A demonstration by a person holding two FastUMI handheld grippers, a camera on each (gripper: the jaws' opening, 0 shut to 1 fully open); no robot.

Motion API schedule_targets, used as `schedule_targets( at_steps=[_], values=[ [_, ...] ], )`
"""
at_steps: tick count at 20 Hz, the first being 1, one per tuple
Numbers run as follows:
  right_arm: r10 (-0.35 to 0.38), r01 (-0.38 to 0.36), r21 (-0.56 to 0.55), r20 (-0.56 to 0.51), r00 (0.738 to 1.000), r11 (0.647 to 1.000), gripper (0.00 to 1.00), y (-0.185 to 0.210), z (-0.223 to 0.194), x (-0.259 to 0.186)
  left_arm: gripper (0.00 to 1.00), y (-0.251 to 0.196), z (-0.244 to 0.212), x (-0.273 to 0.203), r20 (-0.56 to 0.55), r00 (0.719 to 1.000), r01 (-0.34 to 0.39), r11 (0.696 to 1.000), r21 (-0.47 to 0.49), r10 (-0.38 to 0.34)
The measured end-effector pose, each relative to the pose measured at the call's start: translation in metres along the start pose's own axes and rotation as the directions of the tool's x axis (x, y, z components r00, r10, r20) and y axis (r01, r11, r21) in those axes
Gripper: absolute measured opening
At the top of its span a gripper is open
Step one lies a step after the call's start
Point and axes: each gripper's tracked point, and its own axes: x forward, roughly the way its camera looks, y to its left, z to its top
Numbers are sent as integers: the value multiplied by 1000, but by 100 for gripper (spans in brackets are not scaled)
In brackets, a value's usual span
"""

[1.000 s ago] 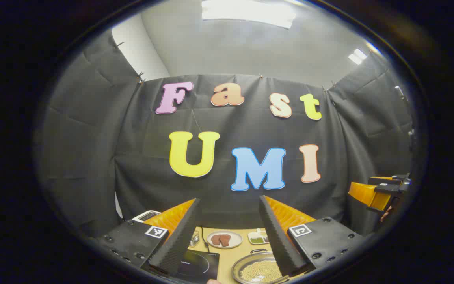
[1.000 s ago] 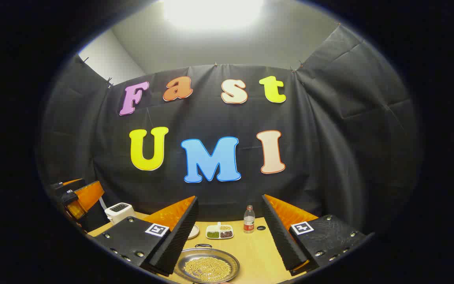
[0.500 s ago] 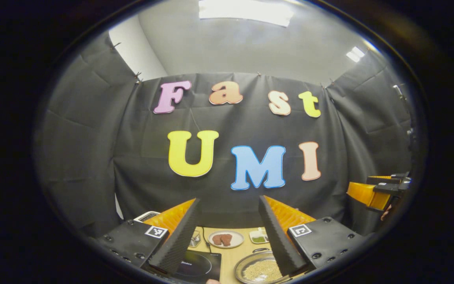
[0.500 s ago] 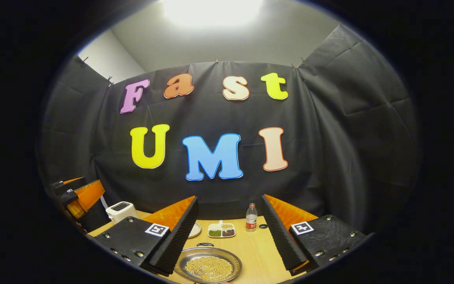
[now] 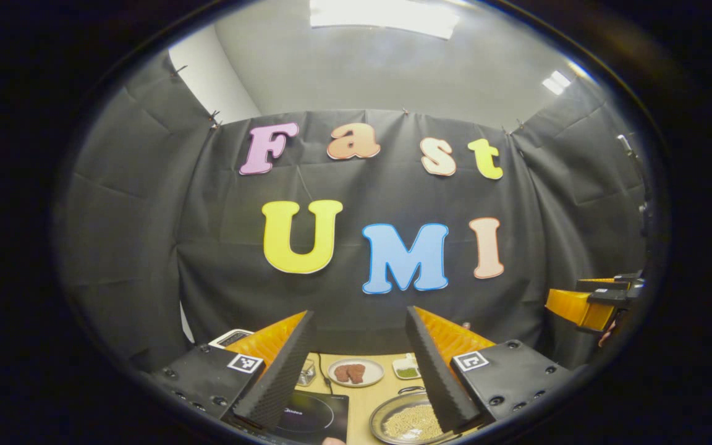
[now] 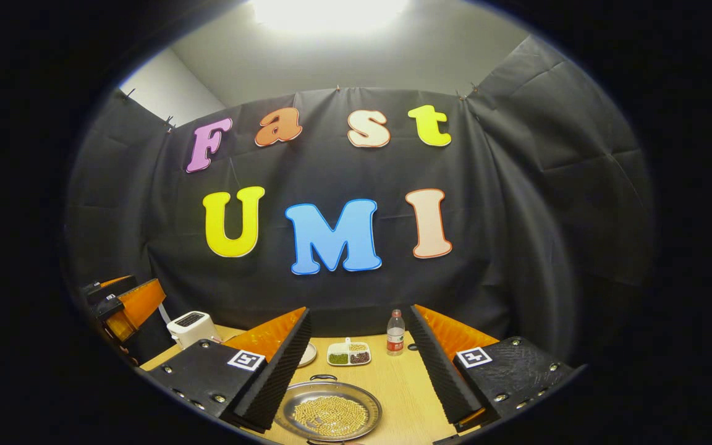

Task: First push the handle of the pot to place it horizontally, then grasp the pot with both hands and set it on the induction cooktop.

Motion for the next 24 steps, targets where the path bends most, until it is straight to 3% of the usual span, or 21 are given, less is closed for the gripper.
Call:
schedule_targets(
  at_steps=[9,10,15,18,19,20,21,23,24],
  values=[
    [71,-66,31,-165,984,997,97,21,-56,0,94,11,-21,-11,-51,998,-30,1000,9,30],
    [81,-77,31,-188,979,997,97,24,-65,-1,98,13,-25,-11,-57,998,-32,999,9,33],
    [149,-141,50,-332,931,989,94,45,-107,-7,98,23,-37,-15,-84,995,-48,999,-1,48],
    [178,-169,59,-430,885,984,78,56,-134,-15,97,26,-44,-16,-96,994,-55,998,-7,54],
    [174,-165,60,-452,875,984,81,56,-143,-15,97,28,-45,-17,-99,993,-58,998,-6,57],
    [179,-169,64,-478,860,984,53,60,-153,-16,96,30,-48,-18,-103,993,-61,998,-5,61],
    [189,-178,71,-507,841,981,45,64,-162,-17,96,32,-49,-18,-108,992,-64,998,-5,63],
    [167,-160,62,-563,809,985,43,63,-177,-33,95,37,-52,-18,-116,991,-72,997,-5,71],
    [183,-169,79,-583,791,982,26,69,-191,-21,94,40,-55,-19,-120,990,-76,997,-4,75]
  ],
)
